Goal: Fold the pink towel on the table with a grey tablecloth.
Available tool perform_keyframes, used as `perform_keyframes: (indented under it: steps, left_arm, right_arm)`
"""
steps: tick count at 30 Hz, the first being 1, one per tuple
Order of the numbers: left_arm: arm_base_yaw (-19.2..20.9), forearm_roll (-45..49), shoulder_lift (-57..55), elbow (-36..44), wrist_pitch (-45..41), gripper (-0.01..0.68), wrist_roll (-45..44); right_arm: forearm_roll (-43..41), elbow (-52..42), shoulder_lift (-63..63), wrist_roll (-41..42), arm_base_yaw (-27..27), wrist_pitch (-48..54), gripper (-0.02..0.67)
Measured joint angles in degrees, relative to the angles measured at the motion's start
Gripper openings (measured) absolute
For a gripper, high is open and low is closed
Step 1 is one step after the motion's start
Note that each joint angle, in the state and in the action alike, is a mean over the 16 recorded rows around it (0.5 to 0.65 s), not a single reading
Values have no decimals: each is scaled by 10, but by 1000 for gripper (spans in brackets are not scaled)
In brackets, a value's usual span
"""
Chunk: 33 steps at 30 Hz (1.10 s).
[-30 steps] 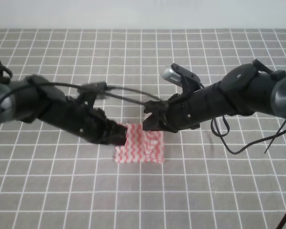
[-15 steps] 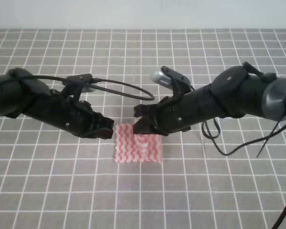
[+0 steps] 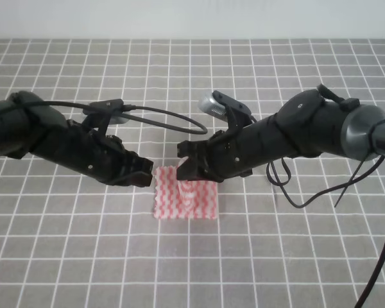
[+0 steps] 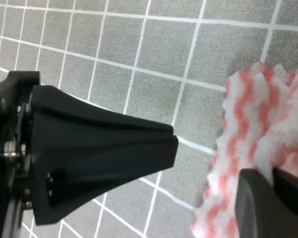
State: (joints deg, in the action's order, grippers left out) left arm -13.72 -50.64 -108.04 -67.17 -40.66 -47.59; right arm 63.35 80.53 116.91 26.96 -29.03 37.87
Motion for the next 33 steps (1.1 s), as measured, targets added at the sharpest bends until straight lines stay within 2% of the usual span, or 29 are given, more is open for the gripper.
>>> perform_keyframes:
  steps: [33]
  left_arm:
    - [0,-1,1,0,1,-3,0]
  right_arm:
    - [46,13,21,30,0,14,-14]
